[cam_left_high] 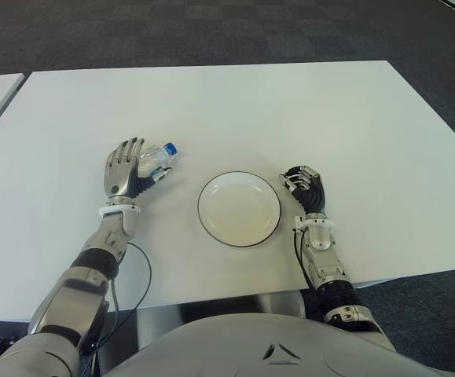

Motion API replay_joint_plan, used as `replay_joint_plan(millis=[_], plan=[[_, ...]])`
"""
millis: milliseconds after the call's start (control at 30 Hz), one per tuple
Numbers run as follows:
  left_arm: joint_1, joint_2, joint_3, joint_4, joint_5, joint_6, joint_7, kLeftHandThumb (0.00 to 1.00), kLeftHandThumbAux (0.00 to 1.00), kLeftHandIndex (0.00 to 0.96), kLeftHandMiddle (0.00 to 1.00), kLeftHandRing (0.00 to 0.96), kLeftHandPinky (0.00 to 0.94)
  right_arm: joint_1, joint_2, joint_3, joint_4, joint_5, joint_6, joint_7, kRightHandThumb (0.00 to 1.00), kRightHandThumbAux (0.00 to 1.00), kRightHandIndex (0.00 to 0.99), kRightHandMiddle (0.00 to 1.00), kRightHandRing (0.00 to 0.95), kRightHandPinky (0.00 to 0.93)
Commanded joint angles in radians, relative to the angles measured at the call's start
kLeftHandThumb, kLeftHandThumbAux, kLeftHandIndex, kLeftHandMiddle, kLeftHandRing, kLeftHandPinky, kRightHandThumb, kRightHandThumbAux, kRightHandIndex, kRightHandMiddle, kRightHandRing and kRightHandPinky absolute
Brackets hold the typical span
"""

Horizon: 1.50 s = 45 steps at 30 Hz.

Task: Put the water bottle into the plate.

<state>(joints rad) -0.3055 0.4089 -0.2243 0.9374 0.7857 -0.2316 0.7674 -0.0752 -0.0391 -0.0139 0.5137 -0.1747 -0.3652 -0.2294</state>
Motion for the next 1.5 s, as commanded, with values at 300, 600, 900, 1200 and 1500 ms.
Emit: replay_joint_plan(millis=[300, 600, 900, 1200, 1500], plan=[[-0.074, -0.047, -0.102, 0.247, -0.032, -0.009, -0.063, 0.519, 0.160, 0.000, 0.000, 0.000, 0.000, 0.026, 0.005, 0.006, 0.032, 0.000, 0.023, -0.005, 0.702, 0.731, 0.421, 0.483, 0.503, 0.509], [-0.094, -0.055, -0.144, 0.304, -0.054, 0.002, -0.103, 0.507, 0.180, 0.000, 0.000, 0.000, 0.000, 0.026, 0.002, 0.007, 0.038, 0.004, 0.012, -0.001, 0.702, 0.731, 0.421, 0.485, 0.506, 0.518], [-0.091, -0.059, -0.149, 0.314, -0.101, -0.006, -0.133, 0.544, 0.219, 0.000, 0.000, 0.000, 0.014, 0.028, 0.006, 0.005, 0.034, 0.008, 0.011, -0.002, 0.702, 0.731, 0.421, 0.485, 0.506, 0.516], [-0.092, -0.054, -0.143, 0.317, -0.151, 0.000, -0.167, 0.667, 0.376, 0.058, 0.136, 0.133, 0.190, 0.033, 0.005, 0.010, 0.018, -0.002, 0.030, -0.006, 0.702, 0.731, 0.421, 0.484, 0.503, 0.513], [-0.096, -0.042, -0.164, 0.298, -0.153, 0.023, -0.192, 0.806, 0.638, 0.411, 0.447, 0.502, 0.508, 0.033, 0.001, 0.013, 0.015, -0.003, 0.033, -0.005, 0.702, 0.732, 0.422, 0.484, 0.508, 0.524]])
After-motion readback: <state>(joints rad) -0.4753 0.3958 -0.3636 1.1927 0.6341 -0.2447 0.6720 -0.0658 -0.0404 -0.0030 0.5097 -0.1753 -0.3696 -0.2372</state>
